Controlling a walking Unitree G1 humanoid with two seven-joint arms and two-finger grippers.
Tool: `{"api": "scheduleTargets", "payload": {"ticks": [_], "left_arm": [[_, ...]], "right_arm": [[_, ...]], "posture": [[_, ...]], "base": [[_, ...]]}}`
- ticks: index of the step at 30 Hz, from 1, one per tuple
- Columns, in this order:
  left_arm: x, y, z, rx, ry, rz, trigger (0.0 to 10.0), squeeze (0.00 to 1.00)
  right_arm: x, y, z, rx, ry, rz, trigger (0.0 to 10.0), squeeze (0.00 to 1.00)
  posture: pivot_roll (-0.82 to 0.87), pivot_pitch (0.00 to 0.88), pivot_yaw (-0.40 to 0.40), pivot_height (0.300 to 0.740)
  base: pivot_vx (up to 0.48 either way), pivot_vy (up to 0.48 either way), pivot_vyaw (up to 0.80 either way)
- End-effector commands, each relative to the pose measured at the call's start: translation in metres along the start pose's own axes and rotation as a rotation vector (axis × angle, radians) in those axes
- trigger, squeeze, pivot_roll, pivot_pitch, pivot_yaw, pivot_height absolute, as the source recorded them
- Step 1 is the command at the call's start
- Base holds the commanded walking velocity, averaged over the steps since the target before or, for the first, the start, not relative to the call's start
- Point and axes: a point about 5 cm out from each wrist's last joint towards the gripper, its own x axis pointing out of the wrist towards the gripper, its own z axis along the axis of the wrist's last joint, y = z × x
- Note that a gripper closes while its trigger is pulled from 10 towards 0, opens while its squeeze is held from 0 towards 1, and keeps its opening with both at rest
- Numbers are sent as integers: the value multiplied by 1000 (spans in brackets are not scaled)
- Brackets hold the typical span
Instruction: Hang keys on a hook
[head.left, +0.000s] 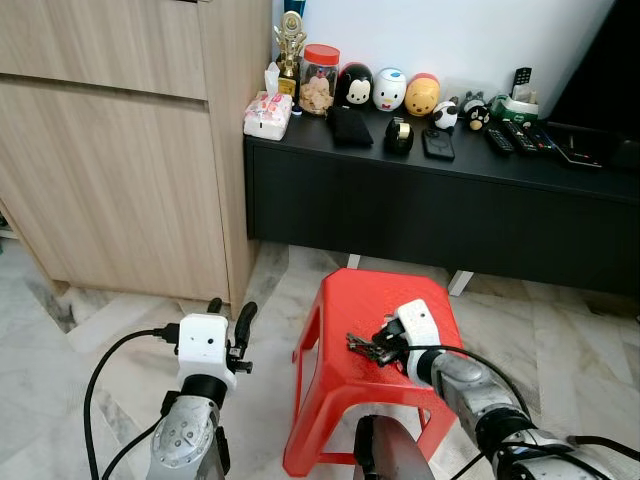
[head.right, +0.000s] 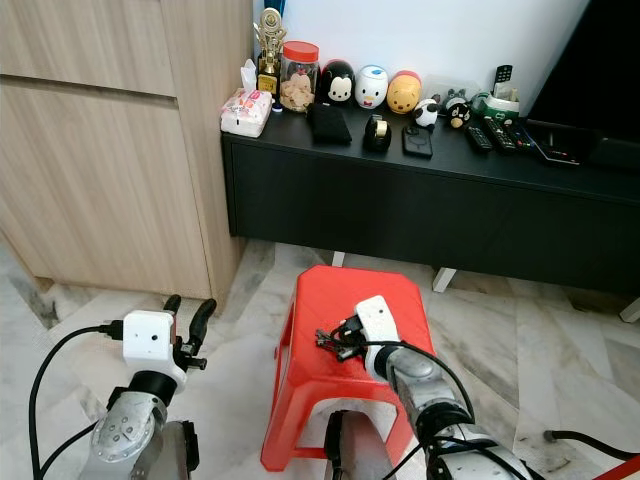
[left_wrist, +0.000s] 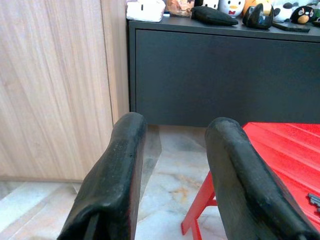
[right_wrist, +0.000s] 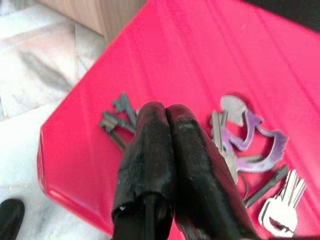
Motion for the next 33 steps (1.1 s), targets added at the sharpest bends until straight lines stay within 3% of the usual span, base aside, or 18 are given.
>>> {"api": "scheduleTargets", "payload": {"ticks": [1, 3, 4, 5, 6, 7, 8, 9, 26, 27, 28, 33], "left_arm": [[2, -3, 0, -1, -7, -5, 10000, 0], [4, -3, 0, -1, -8, -5, 10000, 0], [5, -2, 0, -1, -9, -5, 10000, 0], [5, -2, 0, -1, -10, -6, 10000, 0], [6, -2, 0, -1, -10, -6, 10000, 0], [6, -2, 0, 0, -11, -7, 10000, 0], [6, -2, 0, 0, -12, -8, 10000, 0], [6, -3, 1, 0, -13, -10, 10000, 0], [4, -5, 17, 19, -48, -64, 10000, 0], [4, -6, 18, 19, -50, -70, 10000, 0], [3, -7, 20, 22, -53, -77, 10000, 0], [-1, -11, 25, 26, -53, -101, 10000, 0]], "right_arm": [[-4, -10, 8, 4, -41, -24, 0, 0], [-4, -10, 8, 6, -45, -24, 0, 0], [-6, -11, 4, 2, -31, -27, 1098, 0], [-6, -12, 2, -3, -24, -32, 3451, 0], [-6, -12, 1, -6, -19, -35, 3451, 0], [-7, -12, -1, -3, -12, -39, 10000, 0], [-7, -12, -4, 2, -2, -41, 10000, 239], [-7, -12, -6, 6, 9, -43, 10000, 1000], [7, 4, 13, 31, -29, -75, 10000, 1000], [8, 5, 14, 36, -34, -76, 10000, 816], [9, 7, 14, 40, -33, -77, 10000, 0], [12, 14, 10, 59, 4, -77, 10000, 0]], "posture": [[62, 0, -187, 550], [61, 0, -186, 550], [56, 0, -184, 550], [56, 0, -184, 550], [56, 0, -184, 550], [56, 0, -183, 550], [56, 0, -182, 550], [55, 0, -182, 550], [87, 32, -171, 550], [86, 35, -171, 550], [88, 39, -168, 550], [93, 70, -164, 550]], "base": [[0, 0, 0], [0, 0, 0], [0, 0, 0], [0, 0, 0], [0, 0, 0], [0, 0, 0], [0, 0, 0], [0, 0, 0], [0, 0, 0], [0, 0, 0], [0, 0, 0], [0, 0, 0]]}}
